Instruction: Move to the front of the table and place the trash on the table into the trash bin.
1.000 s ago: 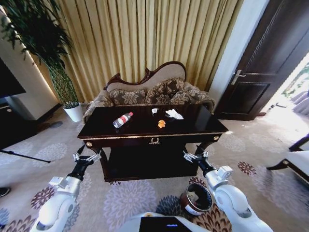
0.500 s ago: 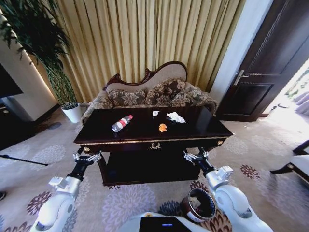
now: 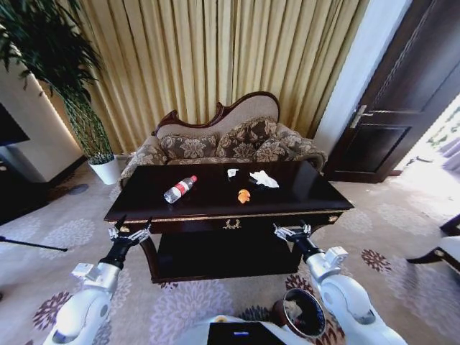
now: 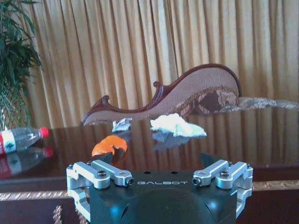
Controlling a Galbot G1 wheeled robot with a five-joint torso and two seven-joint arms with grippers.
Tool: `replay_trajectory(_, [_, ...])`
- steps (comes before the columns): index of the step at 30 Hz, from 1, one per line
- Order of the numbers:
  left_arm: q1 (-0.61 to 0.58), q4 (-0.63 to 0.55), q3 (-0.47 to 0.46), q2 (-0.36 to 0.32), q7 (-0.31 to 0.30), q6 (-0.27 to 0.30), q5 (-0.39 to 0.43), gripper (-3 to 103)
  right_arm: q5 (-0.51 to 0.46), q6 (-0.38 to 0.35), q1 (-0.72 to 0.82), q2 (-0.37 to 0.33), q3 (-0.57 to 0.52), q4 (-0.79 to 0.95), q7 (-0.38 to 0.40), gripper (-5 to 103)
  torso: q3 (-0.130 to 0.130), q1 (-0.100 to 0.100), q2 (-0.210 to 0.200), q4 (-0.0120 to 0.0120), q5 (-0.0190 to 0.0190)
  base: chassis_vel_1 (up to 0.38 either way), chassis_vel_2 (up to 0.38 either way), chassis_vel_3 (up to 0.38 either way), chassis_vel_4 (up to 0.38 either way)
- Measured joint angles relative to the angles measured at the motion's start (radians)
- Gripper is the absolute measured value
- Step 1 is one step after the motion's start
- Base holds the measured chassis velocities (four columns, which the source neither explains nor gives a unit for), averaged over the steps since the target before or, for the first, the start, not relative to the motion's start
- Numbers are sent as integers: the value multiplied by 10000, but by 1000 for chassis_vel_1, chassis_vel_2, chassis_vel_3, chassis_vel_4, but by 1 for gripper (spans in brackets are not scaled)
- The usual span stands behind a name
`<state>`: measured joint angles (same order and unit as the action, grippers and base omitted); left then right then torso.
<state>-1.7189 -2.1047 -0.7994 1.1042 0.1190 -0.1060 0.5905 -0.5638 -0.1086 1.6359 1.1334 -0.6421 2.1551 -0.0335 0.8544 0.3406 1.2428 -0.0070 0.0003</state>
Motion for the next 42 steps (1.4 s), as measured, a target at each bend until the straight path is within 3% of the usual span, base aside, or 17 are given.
replay_trajectory(10, [336, -326, -145, -103, -509, 306, 204, 100, -544, 71, -452, 18, -142, 452, 290, 100, -1, -2, 1, 0, -2, 0, 0, 0, 0])
replay_trajectory(13, [518, -802, -319, -214, -998, 934, 292, 100, -713, -229, -676, -133, 24, 737, 520, 100, -1, -2, 1, -1, -1, 0, 0, 0, 0])
replay_trajectory(19, [599, -1090, -499, -465, -1319, 1498, 404, 100, -1132, -1009, -1447, -515, 202, 763, 926, 100, -1, -2, 1, -3, 0, 0, 0, 0, 0])
replay_trajectory(26, [719, -765, -362, -588, -1346, 1586, 439, 100, -1824, -1600, -3175, -1063, 871, -326, 1289, 100, 1, -1, -1, 1, -1, 0, 0, 0, 0])
replay_trajectory(31, [740, -709, -248, -598, -1346, 1582, 444, 100, -1984, -1652, -3696, -1275, 1312, -774, 1295, 100, 0, -1, -1, -1, -1, 0, 0, 0, 0])
replay_trajectory(42, [1143, -170, 62, -928, -1617, 1573, 541, 100, -2796, -1923, -6477, -1870, 2886, -3153, 1087, 100, 1, 0, -2, -2, -2, 0, 0, 0, 0])
